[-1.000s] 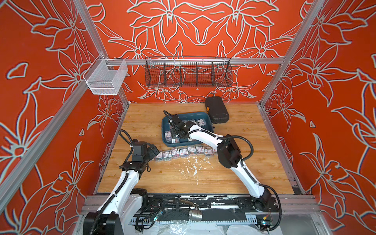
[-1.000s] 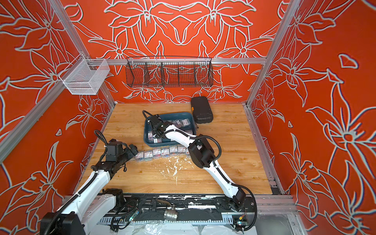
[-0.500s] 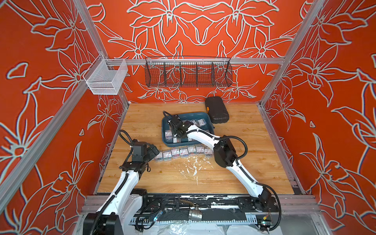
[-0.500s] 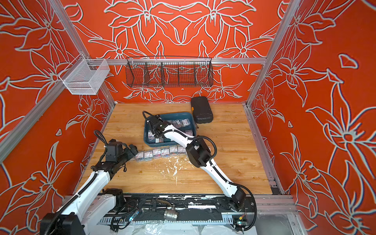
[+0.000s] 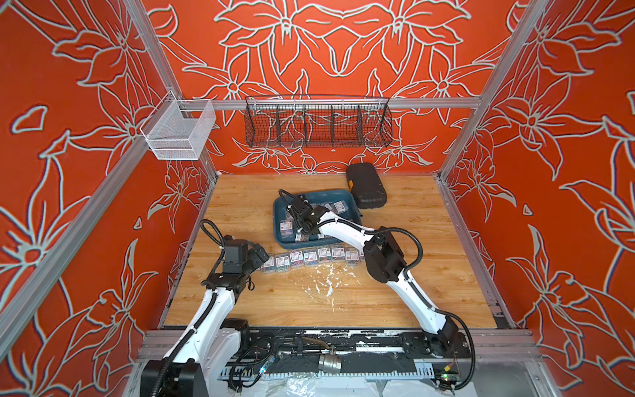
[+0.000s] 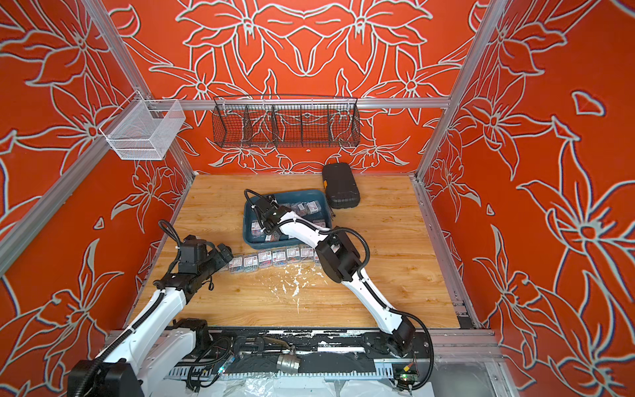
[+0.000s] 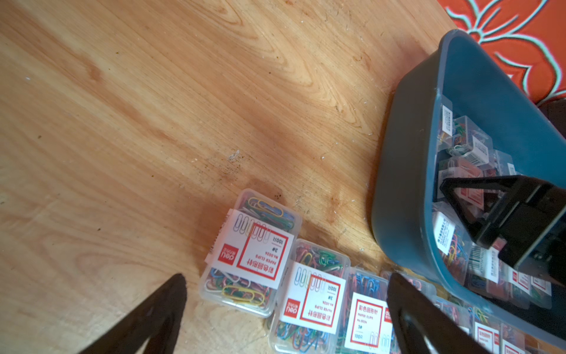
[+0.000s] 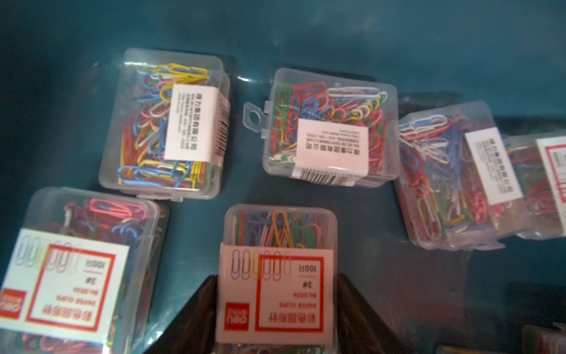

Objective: Take the paper clips out of the storage box
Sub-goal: Pick up the boxed paper clips from the storage box.

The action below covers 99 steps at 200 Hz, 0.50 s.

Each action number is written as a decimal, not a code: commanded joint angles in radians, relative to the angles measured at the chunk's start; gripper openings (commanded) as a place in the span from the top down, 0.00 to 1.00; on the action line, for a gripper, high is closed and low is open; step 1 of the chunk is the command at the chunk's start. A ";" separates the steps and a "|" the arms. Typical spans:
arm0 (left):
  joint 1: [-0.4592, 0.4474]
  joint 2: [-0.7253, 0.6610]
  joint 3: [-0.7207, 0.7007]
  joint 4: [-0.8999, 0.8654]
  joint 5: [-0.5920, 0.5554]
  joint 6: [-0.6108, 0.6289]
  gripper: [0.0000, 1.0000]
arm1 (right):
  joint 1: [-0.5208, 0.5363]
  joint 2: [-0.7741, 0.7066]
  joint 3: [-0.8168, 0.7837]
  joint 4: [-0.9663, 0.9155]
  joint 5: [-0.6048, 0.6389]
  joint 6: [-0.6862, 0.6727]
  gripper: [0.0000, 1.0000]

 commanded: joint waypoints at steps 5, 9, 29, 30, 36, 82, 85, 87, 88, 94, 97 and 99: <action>-0.004 -0.005 -0.006 0.009 -0.012 -0.009 0.01 | 0.000 0.031 0.030 -0.035 -0.035 -0.013 0.40; -0.003 -0.005 -0.006 0.009 -0.012 -0.008 0.01 | 0.000 0.031 0.030 -0.036 -0.036 -0.014 0.40; -0.004 -0.005 -0.006 0.009 -0.012 -0.009 0.01 | -0.001 0.016 0.027 -0.047 -0.037 -0.017 0.46; -0.003 -0.005 -0.006 0.009 -0.012 -0.009 0.01 | -0.001 0.014 0.026 -0.048 -0.037 -0.017 0.46; -0.004 -0.005 -0.006 0.009 -0.012 -0.008 0.01 | 0.000 0.004 0.021 -0.051 -0.036 -0.017 0.47; -0.003 -0.006 -0.006 0.009 -0.011 -0.008 0.01 | -0.001 -0.180 -0.168 0.049 -0.046 -0.036 0.51; -0.003 -0.005 -0.006 0.009 -0.012 -0.008 0.01 | -0.001 -0.191 -0.181 0.055 -0.046 -0.037 0.51; -0.004 -0.005 -0.006 0.009 -0.012 -0.008 0.01 | 0.000 -0.198 -0.190 0.058 -0.045 -0.038 0.51; -0.004 -0.005 -0.006 0.009 -0.012 -0.009 0.01 | -0.001 -0.204 -0.193 0.060 -0.045 -0.039 0.51; -0.003 -0.005 -0.006 0.009 -0.013 -0.008 0.01 | -0.001 -0.230 -0.218 0.071 -0.043 -0.041 0.51; -0.003 -0.006 -0.006 0.009 -0.014 -0.008 0.01 | 0.000 -0.243 -0.231 0.077 -0.041 -0.043 0.51; -0.004 -0.005 -0.006 0.009 -0.014 -0.008 0.01 | 0.000 -0.251 -0.238 0.082 -0.040 -0.043 0.51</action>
